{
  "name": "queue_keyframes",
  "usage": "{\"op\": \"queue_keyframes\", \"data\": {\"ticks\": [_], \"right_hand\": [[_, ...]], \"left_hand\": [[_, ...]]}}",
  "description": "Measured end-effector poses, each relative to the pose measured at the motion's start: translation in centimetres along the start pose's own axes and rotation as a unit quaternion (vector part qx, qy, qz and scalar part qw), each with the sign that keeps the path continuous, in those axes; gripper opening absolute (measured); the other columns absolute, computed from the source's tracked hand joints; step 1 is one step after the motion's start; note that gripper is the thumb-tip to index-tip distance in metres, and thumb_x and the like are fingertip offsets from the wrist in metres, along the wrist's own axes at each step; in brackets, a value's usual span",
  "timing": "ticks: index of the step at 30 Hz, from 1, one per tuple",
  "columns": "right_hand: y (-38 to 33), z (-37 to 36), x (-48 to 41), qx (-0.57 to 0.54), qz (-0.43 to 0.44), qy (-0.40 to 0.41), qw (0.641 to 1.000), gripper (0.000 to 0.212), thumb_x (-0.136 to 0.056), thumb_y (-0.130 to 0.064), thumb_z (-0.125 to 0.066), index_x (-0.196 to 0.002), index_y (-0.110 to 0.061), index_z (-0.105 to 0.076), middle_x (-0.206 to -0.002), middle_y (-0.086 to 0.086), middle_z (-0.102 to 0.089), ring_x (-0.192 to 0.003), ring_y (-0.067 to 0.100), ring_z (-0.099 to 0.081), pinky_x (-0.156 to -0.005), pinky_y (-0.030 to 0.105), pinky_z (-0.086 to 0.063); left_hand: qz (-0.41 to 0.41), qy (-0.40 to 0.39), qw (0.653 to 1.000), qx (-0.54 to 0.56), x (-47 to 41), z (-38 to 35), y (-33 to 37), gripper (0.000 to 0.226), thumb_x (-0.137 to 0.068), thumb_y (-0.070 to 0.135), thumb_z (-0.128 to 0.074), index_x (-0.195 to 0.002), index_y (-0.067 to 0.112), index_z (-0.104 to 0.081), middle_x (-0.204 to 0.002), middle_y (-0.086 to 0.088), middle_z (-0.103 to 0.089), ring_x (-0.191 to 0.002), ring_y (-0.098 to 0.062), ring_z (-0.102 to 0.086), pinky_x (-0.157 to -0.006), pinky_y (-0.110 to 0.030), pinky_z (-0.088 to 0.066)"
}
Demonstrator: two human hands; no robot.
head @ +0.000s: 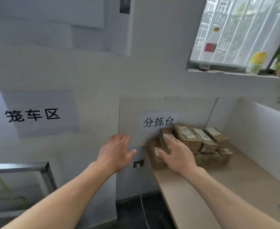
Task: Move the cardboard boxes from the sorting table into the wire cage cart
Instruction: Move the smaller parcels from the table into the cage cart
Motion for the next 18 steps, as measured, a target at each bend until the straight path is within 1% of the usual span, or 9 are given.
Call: {"op": "queue_keyframes", "data": {"ticks": [2, 5, 6, 8, 10, 12, 14, 18], "right_hand": [[0.9, 0.4, 0.8, 0.020, -0.017, 0.010, 1.000, 0.070, -0.092, -0.055, -0.058, -0.153, -0.025, -0.041, -0.157, -0.002, -0.042, -0.145, 0.019, -0.038, -0.113, 0.036, -0.037], [1.6, 1.1, 1.8, 0.038, -0.045, 0.027, 0.998, 0.063, -0.091, -0.053, -0.057, -0.147, -0.027, -0.045, -0.150, -0.001, -0.049, -0.141, 0.024, -0.041, -0.105, 0.041, -0.043], [1.8, 1.2, 2.0, 0.041, -0.054, 0.030, 0.997, 0.063, -0.091, -0.053, -0.057, -0.148, -0.028, -0.044, -0.150, 0.000, -0.048, -0.141, 0.024, -0.041, -0.105, 0.041, -0.043], [2.2, 1.4, 2.2, 0.050, -0.072, 0.029, 0.996, 0.069, -0.092, -0.055, -0.056, -0.153, -0.029, -0.037, -0.158, 0.001, -0.040, -0.147, 0.022, -0.034, -0.112, 0.042, -0.039], [2.9, 1.5, 2.4, 0.055, -0.087, 0.030, 0.994, 0.071, -0.093, -0.055, -0.056, -0.155, -0.028, -0.034, -0.161, 0.002, -0.036, -0.149, 0.022, -0.030, -0.115, 0.042, -0.036], [3.5, 1.7, 2.6, 0.057, -0.102, 0.031, 0.993, 0.071, -0.094, -0.055, -0.056, -0.156, -0.029, -0.033, -0.161, 0.001, -0.035, -0.149, 0.021, -0.029, -0.115, 0.041, -0.035], [4.3, 1.9, 2.7, 0.058, -0.118, 0.034, 0.991, 0.071, -0.094, -0.055, -0.055, -0.156, -0.029, -0.033, -0.162, 0.000, -0.034, -0.150, 0.021, -0.028, -0.115, 0.040, -0.035], [6.7, 2.4, 2.7, 0.059, -0.144, 0.044, 0.987, 0.070, -0.093, -0.055, -0.057, -0.155, -0.028, -0.036, -0.160, -0.004, -0.037, -0.148, 0.018, -0.032, -0.111, 0.038, -0.037]], "left_hand": [[-0.018, -0.007, 1.000, 0.005, -0.3, -0.4, 0.6, 0.056, -0.095, 0.053, -0.051, -0.143, 0.027, -0.039, -0.147, 0.000, -0.044, -0.135, -0.024, -0.040, -0.097, -0.041, -0.044], [-0.047, -0.018, 0.999, 0.010, -0.5, -1.0, 1.1, 0.059, -0.095, 0.052, -0.053, -0.145, 0.025, -0.039, -0.147, -0.001, -0.046, -0.135, -0.024, -0.041, -0.100, -0.041, -0.043], [-0.055, -0.017, 0.998, 0.012, -0.7, -1.1, 1.2, 0.060, -0.096, 0.052, -0.053, -0.146, 0.024, -0.039, -0.147, -0.001, -0.046, -0.135, -0.024, -0.041, -0.101, -0.040, -0.042], [-0.071, -0.012, 0.997, 0.020, -1.3, -1.1, 1.6, 0.062, -0.096, 0.052, -0.053, -0.148, 0.022, -0.038, -0.146, -0.003, -0.047, -0.134, -0.024, -0.043, -0.103, -0.039, -0.041], [-0.087, -0.013, 0.996, 0.029, -1.8, -1.3, 2.2, 0.061, -0.096, 0.051, -0.054, -0.147, 0.020, -0.040, -0.145, -0.004, -0.048, -0.132, -0.025, -0.044, -0.105, -0.037, -0.040], [-0.096, -0.019, 0.994, 0.039, -2.3, -1.8, 2.8, 0.060, -0.096, 0.052, -0.053, -0.146, 0.020, -0.041, -0.145, -0.003, -0.047, -0.132, -0.024, -0.045, -0.105, -0.039, -0.042], [-0.101, -0.029, 0.993, 0.051, -3.0, -2.4, 3.4, 0.063, -0.096, 0.052, -0.053, -0.149, 0.020, -0.038, -0.148, -0.001, -0.045, -0.135, -0.023, -0.043, -0.106, -0.041, -0.042], [-0.113, -0.045, 0.990, 0.076, -4.4, -4.1, 5.0, 0.069, -0.096, 0.051, -0.054, -0.152, 0.017, -0.034, -0.153, -0.001, -0.041, -0.139, -0.021, -0.040, -0.110, -0.037, -0.037]]}}
Point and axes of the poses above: each hand's wrist, its own x-axis away from the middle knuckle, its own z-axis out of the back of the hand, y = z × x, the point moved 3 cm from there along -x, towards the middle knuckle
